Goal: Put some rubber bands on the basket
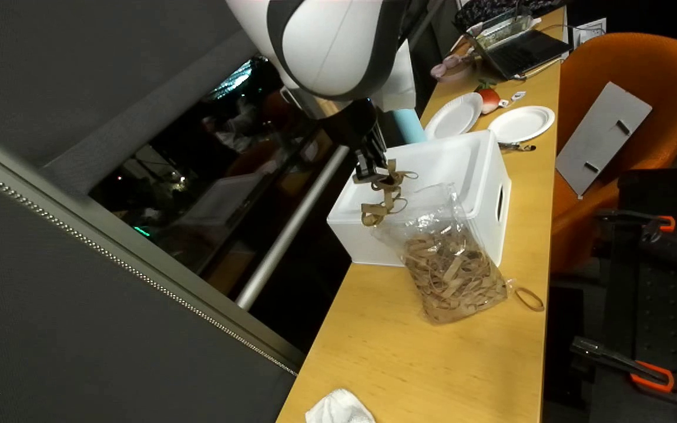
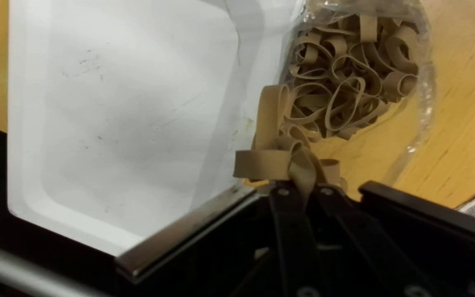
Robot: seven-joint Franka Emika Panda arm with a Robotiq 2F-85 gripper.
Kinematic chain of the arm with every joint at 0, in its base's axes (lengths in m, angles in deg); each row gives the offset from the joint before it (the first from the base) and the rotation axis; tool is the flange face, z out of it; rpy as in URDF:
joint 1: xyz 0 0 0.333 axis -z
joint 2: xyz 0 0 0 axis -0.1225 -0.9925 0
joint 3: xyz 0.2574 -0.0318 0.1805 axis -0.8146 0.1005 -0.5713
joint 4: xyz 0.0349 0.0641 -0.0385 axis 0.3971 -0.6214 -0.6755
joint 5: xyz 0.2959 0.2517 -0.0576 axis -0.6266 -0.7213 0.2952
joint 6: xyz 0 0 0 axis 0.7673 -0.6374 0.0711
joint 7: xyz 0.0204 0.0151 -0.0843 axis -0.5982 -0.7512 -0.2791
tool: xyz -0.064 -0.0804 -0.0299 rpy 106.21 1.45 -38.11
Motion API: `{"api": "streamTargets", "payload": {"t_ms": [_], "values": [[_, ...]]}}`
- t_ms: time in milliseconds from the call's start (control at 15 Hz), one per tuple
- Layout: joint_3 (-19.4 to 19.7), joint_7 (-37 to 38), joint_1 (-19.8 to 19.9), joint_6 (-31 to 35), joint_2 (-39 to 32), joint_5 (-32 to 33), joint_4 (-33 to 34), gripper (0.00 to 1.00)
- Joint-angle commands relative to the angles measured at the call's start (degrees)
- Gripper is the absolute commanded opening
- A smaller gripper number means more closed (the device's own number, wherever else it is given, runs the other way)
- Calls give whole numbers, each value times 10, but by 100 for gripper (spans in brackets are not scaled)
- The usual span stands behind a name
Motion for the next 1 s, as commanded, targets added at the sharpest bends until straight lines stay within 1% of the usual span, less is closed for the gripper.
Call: {"api": "streamTargets", "payload": {"t_ms": [0, 533, 733, 933], "values": [[4, 6, 7, -20, 9, 9, 17, 1], [25, 6, 33, -11, 37, 10, 1, 1], [34, -1, 47, -5, 31, 6, 0, 1], [41, -18, 61, -5, 9, 0, 15, 1]]}}
